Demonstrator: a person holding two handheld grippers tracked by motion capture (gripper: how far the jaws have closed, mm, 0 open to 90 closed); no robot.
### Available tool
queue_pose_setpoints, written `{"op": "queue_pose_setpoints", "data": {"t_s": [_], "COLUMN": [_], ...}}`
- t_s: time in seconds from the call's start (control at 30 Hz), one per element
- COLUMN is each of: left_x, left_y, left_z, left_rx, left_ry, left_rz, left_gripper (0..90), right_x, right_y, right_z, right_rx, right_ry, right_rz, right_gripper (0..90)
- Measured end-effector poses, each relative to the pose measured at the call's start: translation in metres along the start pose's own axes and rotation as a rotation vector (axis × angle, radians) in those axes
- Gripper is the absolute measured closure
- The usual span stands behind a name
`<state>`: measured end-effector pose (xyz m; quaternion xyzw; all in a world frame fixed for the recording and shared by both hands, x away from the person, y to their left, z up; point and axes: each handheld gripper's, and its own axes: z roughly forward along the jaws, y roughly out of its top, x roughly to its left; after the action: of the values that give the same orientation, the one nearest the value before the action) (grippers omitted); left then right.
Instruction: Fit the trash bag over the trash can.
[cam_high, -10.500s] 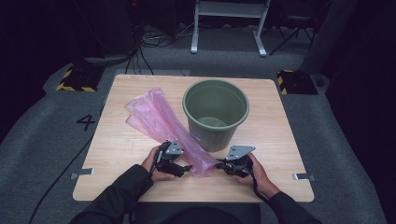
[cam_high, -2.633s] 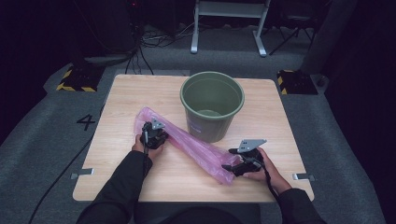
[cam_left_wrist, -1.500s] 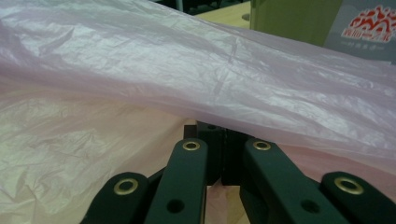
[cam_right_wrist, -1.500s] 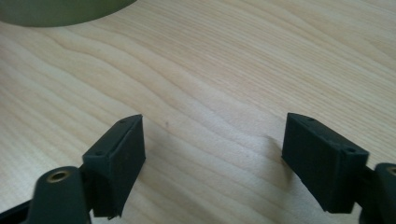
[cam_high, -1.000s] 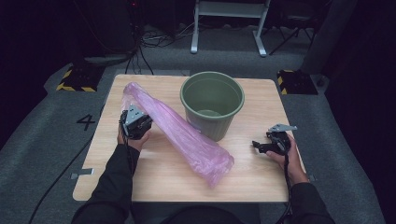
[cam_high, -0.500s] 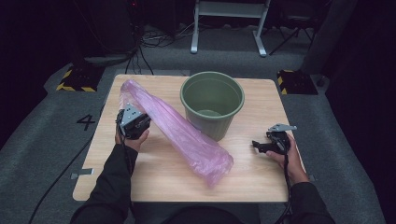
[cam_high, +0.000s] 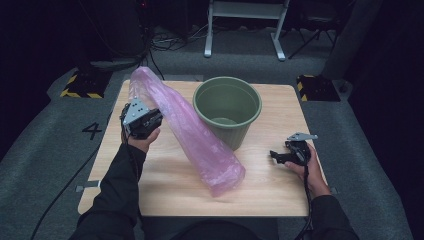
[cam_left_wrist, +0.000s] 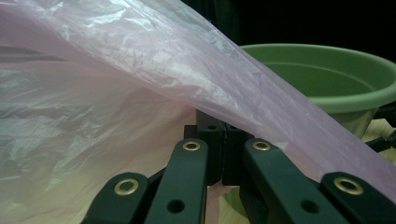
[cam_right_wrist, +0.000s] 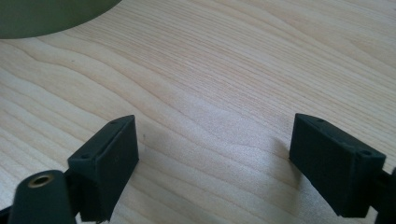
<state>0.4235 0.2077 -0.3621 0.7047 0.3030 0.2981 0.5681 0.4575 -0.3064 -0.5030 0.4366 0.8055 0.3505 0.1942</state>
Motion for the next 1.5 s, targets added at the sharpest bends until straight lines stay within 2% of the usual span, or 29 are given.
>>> {"op": "queue_pose_setpoints", "data": {"t_s": [0.1, 0.23, 0.37, 0.43, 0.5, 0.57, 0.63, 0.73, 0.77, 0.87, 0.93, 0.97, 1.07, 1.27, 1.5], "left_x": [-0.006, -0.013, -0.017, -0.020, -0.022, -0.023, -0.028, -0.033, -0.033, -0.041, -0.043, -0.045, -0.050, -0.058, -0.064], "left_y": [0.016, 0.032, 0.044, 0.049, 0.055, 0.056, 0.063, 0.066, 0.066, 0.069, 0.070, 0.071, 0.072, 0.073, 0.071], "left_z": [0.004, 0.011, 0.024, 0.033, 0.042, 0.045, 0.059, 0.068, 0.068, 0.081, 0.085, 0.089, 0.096, 0.107, 0.114], "left_rx": [-0.009, -0.020, -0.003, 0.015, 0.036, 0.044, 0.075, 0.098, 0.098, 0.138, 0.154, 0.171, 0.204, 0.253, 0.286], "left_ry": [-0.023, -0.057, -0.096, -0.115, -0.131, -0.136, -0.158, -0.176, -0.176, -0.208, -0.214, -0.222, -0.239, -0.264, -0.279], "left_rz": [0.037, 0.055, 0.068, 0.077, 0.093, 0.095, 0.116, 0.137, 0.137, 0.163, 0.171, 0.181, 0.209, 0.236, 0.253], "left_gripper": [89.4, 89.5, 89.4, 89.4, 89.4, 89.4, 89.4, 89.4, 89.4, 89.4, 89.4, 89.4, 89.4, 89.3, 89.3], "right_x": [0.000, 0.001, 0.000, 0.000, 0.000, 0.000, 0.001, 0.005, 0.007, 0.015, 0.017, 0.021, 0.022, 0.026, 0.052], "right_y": [0.000, -0.001, -0.001, -0.001, 0.001, 0.004, 0.010, 0.024, 0.027, 0.045, 0.050, 0.064, 0.079, 0.114, 0.158], "right_z": [0.000, -0.001, -0.002, -0.004, -0.007, -0.013, -0.023, -0.043, -0.048, -0.067, -0.071, -0.077, -0.081, -0.093, -0.103], "right_rx": [-0.001, 0.000, 0.004, 0.008, -0.003, -0.040, -0.090, -0.178, -0.197, -0.267, -0.278, -0.294, -0.312, -0.368, -0.400], "right_ry": [-0.001, -0.004, -0.003, 0.002, 0.011, 0.021, 0.037, 0.064, 0.066, 0.071, 0.063, 0.054, 0.053, 0.078, 0.120], "right_rz": [0.000, 0.005, 0.002, 0.001, 0.013, 0.013, 0.025, 0.023, 0.011, -0.040, -0.057, -0.087, -0.107, -0.122, -0.194], "right_gripper": [15.4, 15.4, 16.5, 20.0, 20.7, 22.2, 23.3, 24.0, 24.1, 25.1, 25.4, 26.0, 26.0, 26.3, 26.6]}}
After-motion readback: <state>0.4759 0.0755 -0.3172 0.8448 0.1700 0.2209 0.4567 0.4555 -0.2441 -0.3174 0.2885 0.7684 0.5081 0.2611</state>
